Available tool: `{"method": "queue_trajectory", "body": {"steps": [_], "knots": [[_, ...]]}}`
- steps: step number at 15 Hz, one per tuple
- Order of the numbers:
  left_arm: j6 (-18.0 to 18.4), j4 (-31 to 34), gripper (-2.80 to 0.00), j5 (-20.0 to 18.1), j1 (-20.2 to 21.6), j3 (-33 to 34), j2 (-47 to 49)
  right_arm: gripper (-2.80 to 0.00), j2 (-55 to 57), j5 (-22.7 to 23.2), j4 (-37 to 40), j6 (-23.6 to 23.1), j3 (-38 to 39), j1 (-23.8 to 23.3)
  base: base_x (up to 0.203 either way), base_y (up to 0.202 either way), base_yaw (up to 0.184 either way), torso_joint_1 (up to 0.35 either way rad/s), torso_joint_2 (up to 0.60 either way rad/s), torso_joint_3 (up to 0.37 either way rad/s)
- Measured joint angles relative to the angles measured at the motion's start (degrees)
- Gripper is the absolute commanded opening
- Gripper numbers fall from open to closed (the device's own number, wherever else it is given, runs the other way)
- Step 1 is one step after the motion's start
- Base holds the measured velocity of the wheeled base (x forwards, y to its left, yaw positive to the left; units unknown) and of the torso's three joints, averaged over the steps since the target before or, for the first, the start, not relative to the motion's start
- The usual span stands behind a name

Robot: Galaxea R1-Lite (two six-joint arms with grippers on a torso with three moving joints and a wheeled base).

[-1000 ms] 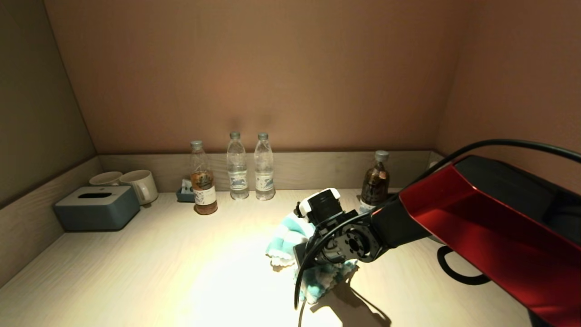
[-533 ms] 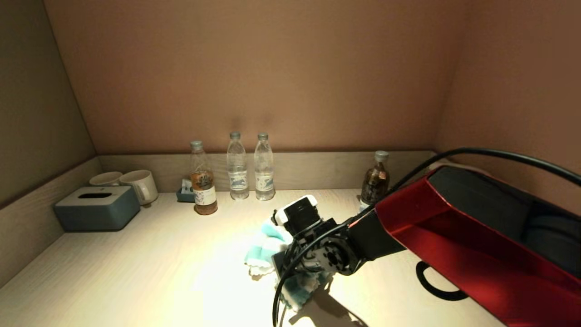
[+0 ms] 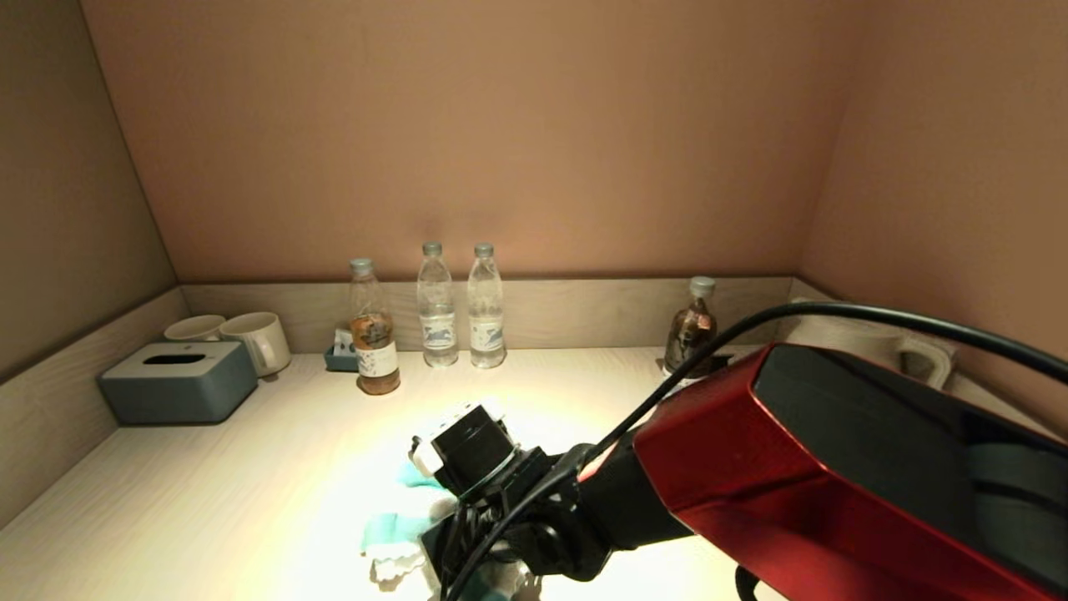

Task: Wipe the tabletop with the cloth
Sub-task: Sweep the stains on the table

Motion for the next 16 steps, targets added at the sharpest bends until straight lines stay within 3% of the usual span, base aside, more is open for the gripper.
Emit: {"method": "queue_trajectory", "body": {"steps": [6,11,13,16], "knots": [[0.02,0.0,-2.8,0.0,0.02,0.0,0.0,-2.8,-4.07,-0.4,-0.88,0.04,7.52,1.6,0.0,0.0,0.0,0.0,0.0,0.0],[0.0,0.0,-2.8,0.0,0.02,0.0,0.0,-2.8,-7.55,-0.77,-5.23,-0.02,17.65,-9.69,0.0,0.0,0.0,0.0,0.0,0.0],[0.0,0.0,-2.8,0.0,0.02,0.0,0.0,-2.8,-8.3,-0.9,-6.77,-0.07,19.43,-12.24,0.0,0.0,0.0,0.0,0.0,0.0],[0.02,0.0,-2.8,0.0,0.02,0.0,0.0,-2.8,-8.68,-0.79,-8.52,-0.3,20.46,-20.15,0.0,0.0,0.0,0.0,0.0,0.0]]}}
